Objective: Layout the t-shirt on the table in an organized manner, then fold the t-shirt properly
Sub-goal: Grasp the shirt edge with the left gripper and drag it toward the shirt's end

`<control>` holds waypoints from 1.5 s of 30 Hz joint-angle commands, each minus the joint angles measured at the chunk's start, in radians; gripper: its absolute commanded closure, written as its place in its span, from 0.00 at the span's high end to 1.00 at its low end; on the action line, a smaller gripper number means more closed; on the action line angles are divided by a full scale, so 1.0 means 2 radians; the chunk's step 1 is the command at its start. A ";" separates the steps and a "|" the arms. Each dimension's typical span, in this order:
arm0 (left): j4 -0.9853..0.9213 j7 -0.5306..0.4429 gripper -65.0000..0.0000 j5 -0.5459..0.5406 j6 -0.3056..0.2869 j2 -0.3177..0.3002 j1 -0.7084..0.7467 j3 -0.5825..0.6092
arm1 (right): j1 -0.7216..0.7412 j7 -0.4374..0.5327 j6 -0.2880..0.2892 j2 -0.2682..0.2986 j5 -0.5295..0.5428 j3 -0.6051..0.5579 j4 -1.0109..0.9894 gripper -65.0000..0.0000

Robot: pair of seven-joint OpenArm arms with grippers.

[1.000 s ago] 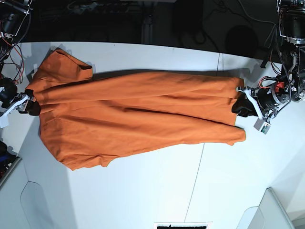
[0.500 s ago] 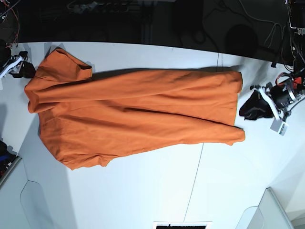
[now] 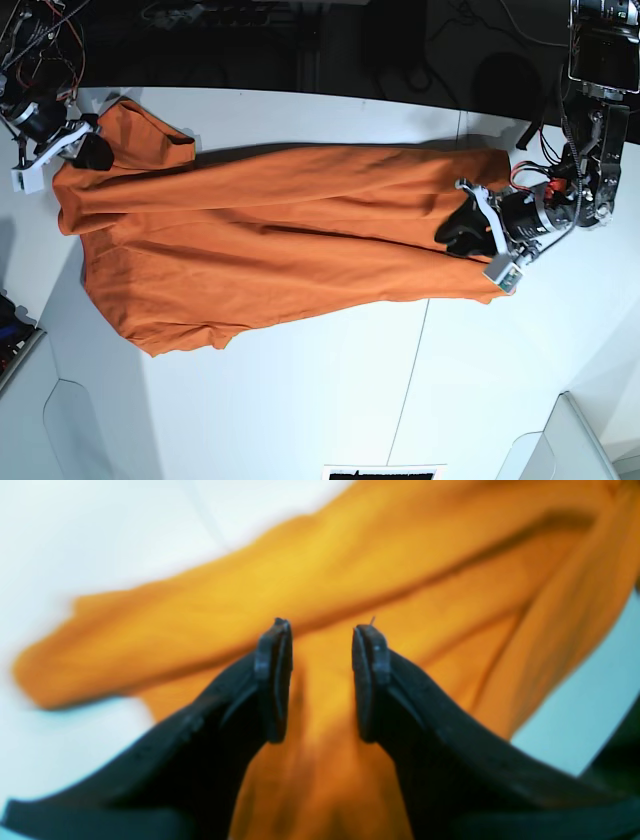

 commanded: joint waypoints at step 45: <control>0.004 0.101 0.36 -0.164 -0.004 -0.101 -0.031 -0.016 | -0.042 0.035 -0.007 0.101 -0.019 -0.025 -0.030 0.00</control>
